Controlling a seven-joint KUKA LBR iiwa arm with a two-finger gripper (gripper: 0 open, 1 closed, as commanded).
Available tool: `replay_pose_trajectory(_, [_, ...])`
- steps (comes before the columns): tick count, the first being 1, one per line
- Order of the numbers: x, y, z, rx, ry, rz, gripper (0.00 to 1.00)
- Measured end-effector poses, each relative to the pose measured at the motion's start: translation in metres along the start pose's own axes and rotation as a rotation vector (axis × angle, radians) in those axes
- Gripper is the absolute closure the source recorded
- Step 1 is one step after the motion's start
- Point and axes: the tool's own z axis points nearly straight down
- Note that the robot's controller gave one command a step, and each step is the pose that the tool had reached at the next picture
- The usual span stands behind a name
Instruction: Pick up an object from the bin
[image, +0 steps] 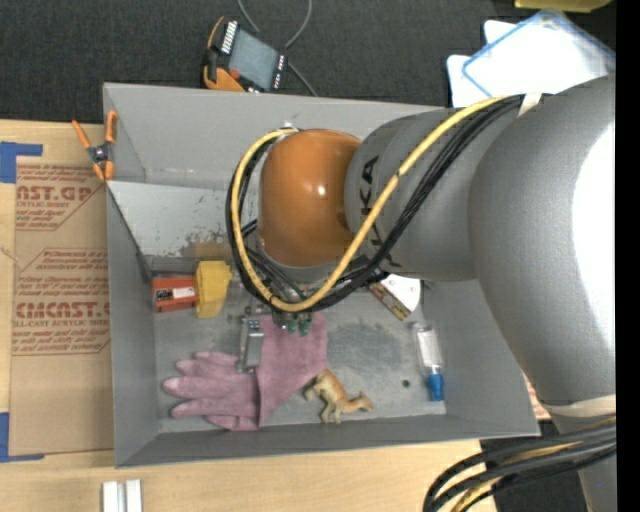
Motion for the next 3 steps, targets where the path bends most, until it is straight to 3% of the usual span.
replay_pose_trajectory(1, [0.0,0.0,0.0,0.0,0.0,0.0,0.0])
replay_pose_trajectory(2, [0.006,-0.039,0.059,0.0,-0.004,-0.125,0.0])
replay_pose_trajectory(3, [0.01,-0.058,0.085,-0.003,-0.009,-0.27,1.0])
